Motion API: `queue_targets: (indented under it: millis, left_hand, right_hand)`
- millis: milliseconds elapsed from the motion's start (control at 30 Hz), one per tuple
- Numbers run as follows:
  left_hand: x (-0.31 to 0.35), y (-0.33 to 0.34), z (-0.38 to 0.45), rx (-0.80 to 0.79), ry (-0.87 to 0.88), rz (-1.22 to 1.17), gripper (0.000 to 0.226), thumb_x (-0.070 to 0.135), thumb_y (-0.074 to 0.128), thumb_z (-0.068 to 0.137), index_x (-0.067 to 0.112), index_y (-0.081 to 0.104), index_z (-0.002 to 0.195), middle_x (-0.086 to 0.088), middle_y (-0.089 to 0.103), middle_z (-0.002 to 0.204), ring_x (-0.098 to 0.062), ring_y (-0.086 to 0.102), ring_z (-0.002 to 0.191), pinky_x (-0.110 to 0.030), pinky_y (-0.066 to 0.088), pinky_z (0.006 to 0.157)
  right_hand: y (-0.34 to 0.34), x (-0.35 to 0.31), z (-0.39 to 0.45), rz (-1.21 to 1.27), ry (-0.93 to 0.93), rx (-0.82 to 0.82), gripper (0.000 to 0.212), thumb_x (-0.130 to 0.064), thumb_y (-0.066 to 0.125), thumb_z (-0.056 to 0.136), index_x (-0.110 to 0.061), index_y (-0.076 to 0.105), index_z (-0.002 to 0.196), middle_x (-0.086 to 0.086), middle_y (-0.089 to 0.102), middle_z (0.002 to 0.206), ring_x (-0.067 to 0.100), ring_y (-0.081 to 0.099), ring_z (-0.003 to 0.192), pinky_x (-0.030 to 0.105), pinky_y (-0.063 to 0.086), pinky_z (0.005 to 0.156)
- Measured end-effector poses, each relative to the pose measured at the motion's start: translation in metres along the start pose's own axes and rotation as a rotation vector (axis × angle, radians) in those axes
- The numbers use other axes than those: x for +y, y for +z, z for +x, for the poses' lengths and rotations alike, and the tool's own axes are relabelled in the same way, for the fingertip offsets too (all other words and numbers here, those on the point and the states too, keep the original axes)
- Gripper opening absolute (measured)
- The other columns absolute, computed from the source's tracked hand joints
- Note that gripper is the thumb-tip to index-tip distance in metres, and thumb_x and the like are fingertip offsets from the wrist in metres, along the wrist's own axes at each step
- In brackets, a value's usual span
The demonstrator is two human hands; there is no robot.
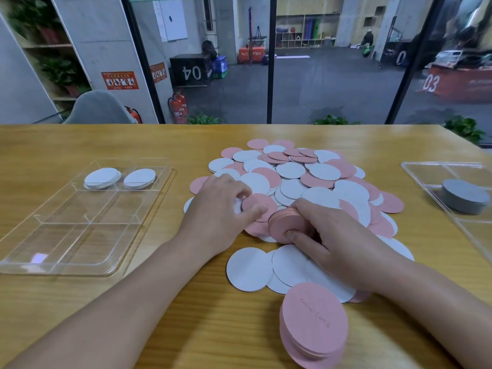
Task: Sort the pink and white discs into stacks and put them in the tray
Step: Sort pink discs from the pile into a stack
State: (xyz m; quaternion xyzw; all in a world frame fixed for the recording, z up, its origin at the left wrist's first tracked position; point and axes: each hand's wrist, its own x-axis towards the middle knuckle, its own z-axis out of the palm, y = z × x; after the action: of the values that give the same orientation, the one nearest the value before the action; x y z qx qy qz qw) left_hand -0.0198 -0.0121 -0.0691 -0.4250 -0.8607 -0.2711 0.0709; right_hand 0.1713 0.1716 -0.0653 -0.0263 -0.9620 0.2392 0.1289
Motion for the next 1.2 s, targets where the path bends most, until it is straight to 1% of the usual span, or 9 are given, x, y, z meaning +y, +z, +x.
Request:
queue_targets:
  millis: [100, 267, 400, 567, 700, 867, 1000, 1100, 1200]
  left_hand:
    - [0.004, 0.003, -0.002, -0.002, -0.014, 0.078, 0.052, 0.072, 0.069, 0.09, 0.03, 0.076, 0.12, 0.012, 0.061, 0.109, -0.014, 0.05, 0.112, -0.033, 0.047, 0.092]
    - [0.011, 0.003, -0.004, -0.033, -0.032, 0.082, 0.054, 0.067, 0.068, 0.091, 0.028, 0.076, 0.127, 0.009, 0.056, 0.113, -0.016, 0.046, 0.117, -0.032, 0.044, 0.092]
    - [0.012, 0.002, -0.008, -0.009, -0.009, -0.053, 0.039, 0.052, 0.079, 0.091, 0.033, 0.067, 0.122, 0.013, 0.056, 0.114, -0.015, 0.047, 0.113, -0.033, 0.044, 0.091]
    - [0.006, -0.005, -0.013, 0.051, -0.044, -0.408, 0.012, 0.027, 0.076, 0.101, 0.032, 0.065, 0.101, 0.012, 0.064, 0.091, -0.013, 0.058, 0.082, -0.025, 0.048, 0.072]
    - [-0.001, -0.016, -0.013, 0.013, 0.029, -0.511, 0.008, 0.017, 0.073, 0.105, 0.022, 0.07, 0.099, 0.006, 0.07, 0.092, -0.014, 0.063, 0.085, -0.023, 0.049, 0.075]
    - [0.0, -0.018, -0.016, -0.131, 0.141, -0.588, 0.005, 0.01, 0.07, 0.106, 0.015, 0.071, 0.105, 0.002, 0.07, 0.09, -0.025, 0.064, 0.086, -0.047, 0.054, 0.08]
    - [0.009, -0.014, -0.021, -0.218, 0.174, -0.654, 0.018, 0.004, 0.063, 0.109, 0.015, 0.077, 0.111, -0.003, 0.071, 0.085, -0.021, 0.064, 0.078, -0.033, 0.055, 0.073]
    - [0.013, -0.013, -0.024, -0.215, 0.177, -0.627, 0.034, -0.002, 0.057, 0.11, 0.021, 0.082, 0.116, 0.001, 0.076, 0.094, -0.014, 0.069, 0.085, -0.023, 0.055, 0.079]
    - [0.006, -0.011, -0.02, -0.064, 0.128, -0.43, 0.023, 0.017, 0.068, 0.108, 0.032, 0.082, 0.118, 0.014, 0.073, 0.103, -0.01, 0.066, 0.098, -0.017, 0.048, 0.081]
  right_hand:
    - [0.0, 0.0, 0.0, -0.002, -0.006, -0.015, 0.009, -0.036, 0.059, 0.106, -0.033, 0.053, 0.111, -0.016, 0.063, 0.092, 0.012, 0.058, 0.088, 0.041, 0.051, 0.074]
    - [0.001, 0.0, 0.0, 0.005, 0.017, -0.012, 0.014, -0.035, 0.058, 0.105, -0.028, 0.049, 0.098, -0.012, 0.059, 0.084, 0.014, 0.055, 0.084, 0.044, 0.051, 0.074]
    - [-0.001, -0.001, 0.0, 0.022, 0.021, -0.01, 0.015, -0.033, 0.06, 0.105, -0.025, 0.049, 0.099, -0.011, 0.059, 0.084, 0.015, 0.056, 0.082, 0.046, 0.051, 0.073]
    - [-0.002, -0.001, 0.0, 0.04, 0.045, -0.009, 0.019, -0.035, 0.06, 0.105, -0.024, 0.046, 0.098, -0.008, 0.059, 0.082, 0.016, 0.054, 0.08, 0.046, 0.05, 0.071]
    - [-0.002, 0.0, 0.0, 0.041, 0.056, -0.003, 0.021, -0.036, 0.06, 0.106, -0.024, 0.046, 0.097, -0.008, 0.059, 0.082, 0.016, 0.053, 0.079, 0.042, 0.048, 0.069]
    - [-0.002, 0.003, 0.0, 0.046, 0.077, 0.015, 0.015, -0.037, 0.061, 0.105, -0.028, 0.05, 0.111, -0.015, 0.061, 0.091, 0.01, 0.056, 0.086, 0.034, 0.048, 0.071]
    - [0.0, 0.003, -0.002, 0.028, 0.029, -0.004, 0.03, -0.033, 0.062, 0.105, -0.04, 0.047, 0.13, -0.02, 0.063, 0.106, 0.008, 0.059, 0.097, 0.033, 0.051, 0.077]
    - [0.003, 0.003, -0.001, -0.008, -0.001, -0.021, 0.011, -0.031, 0.059, 0.105, -0.034, 0.052, 0.112, -0.017, 0.06, 0.095, 0.011, 0.057, 0.09, 0.04, 0.05, 0.074]
    - [0.003, 0.005, 0.0, 0.011, -0.012, -0.01, 0.018, -0.031, 0.059, 0.105, -0.031, 0.046, 0.094, -0.014, 0.056, 0.086, 0.013, 0.053, 0.084, 0.041, 0.048, 0.071]
